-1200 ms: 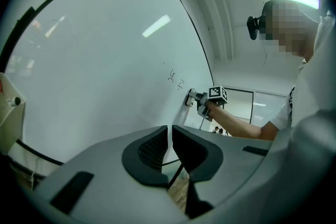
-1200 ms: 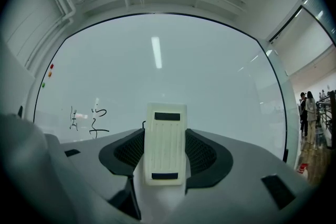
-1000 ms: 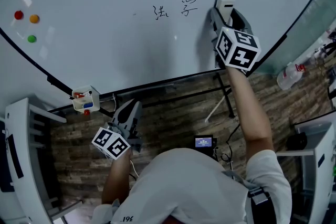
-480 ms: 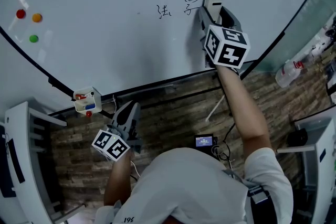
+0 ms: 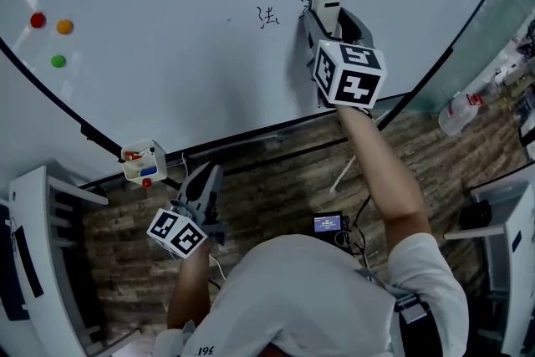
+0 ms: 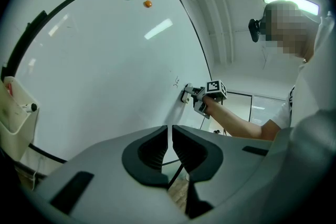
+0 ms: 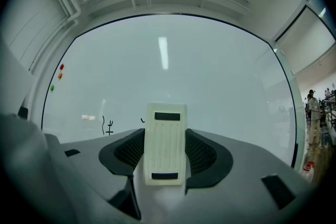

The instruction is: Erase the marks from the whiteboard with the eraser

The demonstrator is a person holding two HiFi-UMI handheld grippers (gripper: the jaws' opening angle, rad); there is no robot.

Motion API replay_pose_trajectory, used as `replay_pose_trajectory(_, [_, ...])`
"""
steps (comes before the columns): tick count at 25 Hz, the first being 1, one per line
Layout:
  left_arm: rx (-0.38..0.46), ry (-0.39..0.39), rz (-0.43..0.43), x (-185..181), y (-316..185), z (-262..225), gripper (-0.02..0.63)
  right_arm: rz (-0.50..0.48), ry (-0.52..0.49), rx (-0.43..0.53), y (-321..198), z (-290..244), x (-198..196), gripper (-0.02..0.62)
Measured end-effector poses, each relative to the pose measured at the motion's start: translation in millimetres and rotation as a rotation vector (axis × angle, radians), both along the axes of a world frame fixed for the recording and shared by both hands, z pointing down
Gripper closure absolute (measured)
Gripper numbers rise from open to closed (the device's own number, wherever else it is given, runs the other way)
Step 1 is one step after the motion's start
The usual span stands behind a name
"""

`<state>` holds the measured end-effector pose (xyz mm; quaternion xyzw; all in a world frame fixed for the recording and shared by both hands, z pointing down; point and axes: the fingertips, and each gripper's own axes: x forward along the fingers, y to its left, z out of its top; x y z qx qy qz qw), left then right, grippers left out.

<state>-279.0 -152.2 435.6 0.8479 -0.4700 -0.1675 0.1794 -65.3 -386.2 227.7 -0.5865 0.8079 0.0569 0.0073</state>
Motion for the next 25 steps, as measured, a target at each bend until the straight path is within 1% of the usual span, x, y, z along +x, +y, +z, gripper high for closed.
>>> replay_pose_trajectory(6, [0.002,-0.003,0.005,-3.2,3.0,0.0,0.588,0.004,0.004,0.007,4.2,1.4,-13.6,0.337])
replay_pose_trajectory(14, [0.006,0.002,-0.004,-9.1,6.9,-1.5,0.588,-0.034,0.012,0.007,13.9,4.3,-43.9,0.337])
replay_pose_trajectory(20, [-0.002,0.007,-0.020,-17.2,10.8,2.2,0.588,-0.019,-0.009,0.004,15.4,4.6,-53.2,0.337])
replay_pose_trajectory(25, [-0.007,0.022,-0.037,-23.9,14.0,5.9,0.588,-0.059,0.019,0.015,25.8,8.3,-84.3,0.337])
